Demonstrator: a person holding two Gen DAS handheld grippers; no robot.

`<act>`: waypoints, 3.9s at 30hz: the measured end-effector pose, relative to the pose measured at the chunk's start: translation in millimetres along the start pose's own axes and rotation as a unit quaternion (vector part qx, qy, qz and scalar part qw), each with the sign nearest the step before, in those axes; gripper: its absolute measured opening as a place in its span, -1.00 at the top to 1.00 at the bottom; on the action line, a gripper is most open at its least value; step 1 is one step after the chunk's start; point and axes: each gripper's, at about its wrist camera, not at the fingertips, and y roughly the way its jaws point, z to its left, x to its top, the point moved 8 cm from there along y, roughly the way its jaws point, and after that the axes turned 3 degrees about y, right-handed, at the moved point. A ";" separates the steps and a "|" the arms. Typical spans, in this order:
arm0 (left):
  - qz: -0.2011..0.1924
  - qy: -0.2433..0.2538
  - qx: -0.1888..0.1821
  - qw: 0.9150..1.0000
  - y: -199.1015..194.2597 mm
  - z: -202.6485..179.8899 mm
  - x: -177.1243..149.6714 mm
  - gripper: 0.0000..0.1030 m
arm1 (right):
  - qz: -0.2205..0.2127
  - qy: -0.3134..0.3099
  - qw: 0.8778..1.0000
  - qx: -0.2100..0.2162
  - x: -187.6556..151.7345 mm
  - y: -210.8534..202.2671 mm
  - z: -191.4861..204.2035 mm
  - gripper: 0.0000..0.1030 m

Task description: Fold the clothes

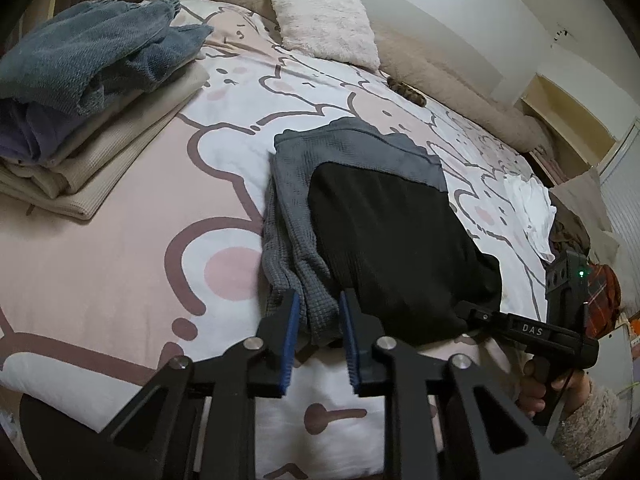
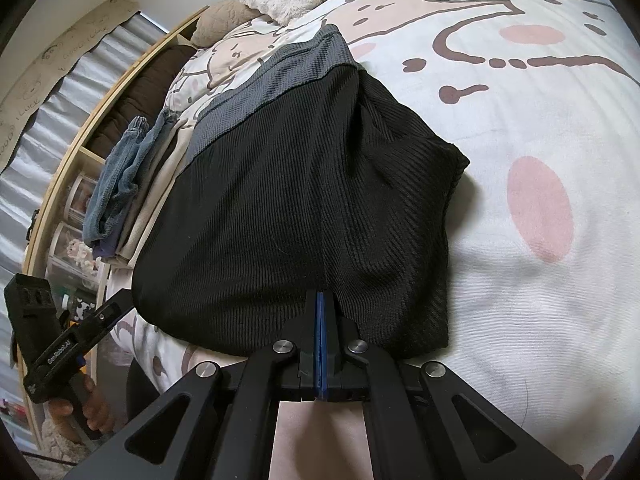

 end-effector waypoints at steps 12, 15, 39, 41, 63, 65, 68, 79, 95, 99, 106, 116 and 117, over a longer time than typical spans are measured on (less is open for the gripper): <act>-0.004 -0.018 0.001 1.000 7.9 2.0 8.4 0.61 | 0.000 0.006 1.000 0.008 0.6 0.6 -0.1 1.00; 0.000 -0.038 -0.002 0.999 12.1 8.5 7.0 0.61 | 0.000 0.004 1.000 0.007 0.4 0.4 -0.2 1.00; 0.011 -0.087 -0.063 0.994 -0.6 11.8 -7.3 0.90 | -0.002 0.003 1.000 0.006 1.0 0.6 0.0 1.00; 0.003 -0.039 -0.026 0.999 -4.9 8.4 -1.8 0.90 | -0.003 0.002 1.000 0.005 0.9 0.3 0.0 1.00; 0.007 0.150 0.129 0.980 -5.3 29.2 13.3 0.99 | -0.003 0.006 1.000 0.013 0.5 1.6 -1.9 1.00; 0.012 0.122 0.110 0.986 -5.4 38.0 11.4 0.99 | -0.002 0.006 1.000 0.012 0.6 1.7 -1.5 1.00; -0.016 0.094 0.093 0.991 -22.9 36.3 21.7 0.99 | -0.002 0.007 1.000 0.011 1.2 1.3 -1.0 1.00; 0.064 -0.016 -0.063 0.996 -10.2 -13.0 -15.5 0.06 | -0.103 0.024 0.992 -0.073 13.4 -91.2 -18.3 1.00; 0.022 -0.268 -0.184 0.945 25.3 8.5 -1.7 -0.07 | -0.007 0.257 0.963 0.078 -35.2 -41.9 -40.1 0.99; 0.005 -0.301 -0.199 0.933 19.1 21.9 3.4 -0.07 | -0.005 0.343 0.931 0.123 -41.2 -41.8 -49.9 0.99; -0.002 -0.313 -0.193 0.930 16.3 28.6 9.0 -0.07 | 0.006 0.433 0.885 0.170 -36.8 -30.1 -51.1 0.99; 0.009 -0.285 -0.182 0.941 19.6 32.4 8.7 -0.07 | -0.004 0.385 0.911 0.151 -49.2 -48.6 -44.8 0.99; 0.010 -0.279 -0.179 0.943 19.9 31.6 8.5 -0.07 | -0.021 0.380 0.915 0.137 -48.5 -53.4 -45.7 0.99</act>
